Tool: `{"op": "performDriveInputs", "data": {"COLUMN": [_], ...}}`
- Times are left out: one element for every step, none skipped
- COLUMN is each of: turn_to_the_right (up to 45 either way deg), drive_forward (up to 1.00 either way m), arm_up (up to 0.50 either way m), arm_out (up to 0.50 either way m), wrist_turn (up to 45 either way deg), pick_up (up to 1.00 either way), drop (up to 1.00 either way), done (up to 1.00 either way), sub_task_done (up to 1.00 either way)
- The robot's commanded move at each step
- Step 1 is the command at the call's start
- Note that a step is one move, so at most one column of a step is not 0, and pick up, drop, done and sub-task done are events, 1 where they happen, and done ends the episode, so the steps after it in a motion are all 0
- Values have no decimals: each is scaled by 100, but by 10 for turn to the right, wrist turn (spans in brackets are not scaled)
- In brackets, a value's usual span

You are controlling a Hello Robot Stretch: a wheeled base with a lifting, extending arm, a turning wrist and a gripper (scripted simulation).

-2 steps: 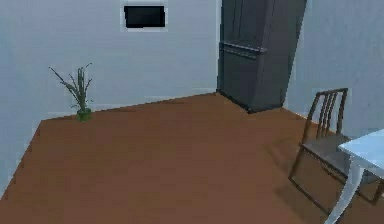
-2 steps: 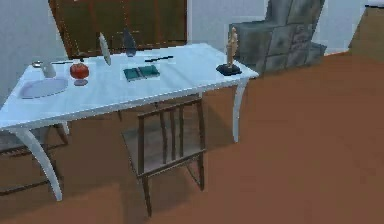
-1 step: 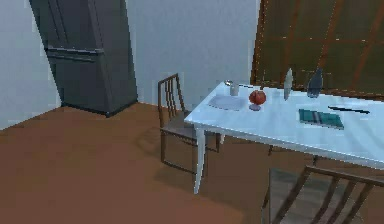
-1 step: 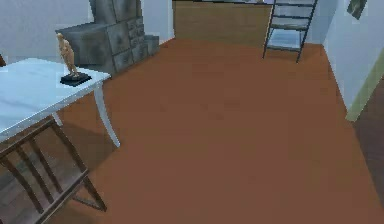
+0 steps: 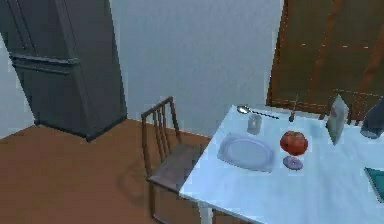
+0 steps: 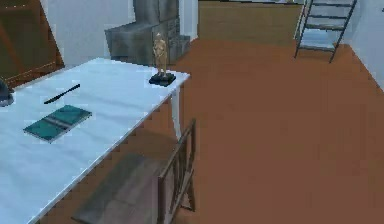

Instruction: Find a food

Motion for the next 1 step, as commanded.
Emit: {"op": "performDriveInputs", "data": {"turn_to_the_right": [300], "drive_forward": [0], "arm_up": [0], "arm_out": [0], "wrist_turn": [0], "pick_up": [0], "drop": [0], "done": [0], "sub_task_done": [0]}}
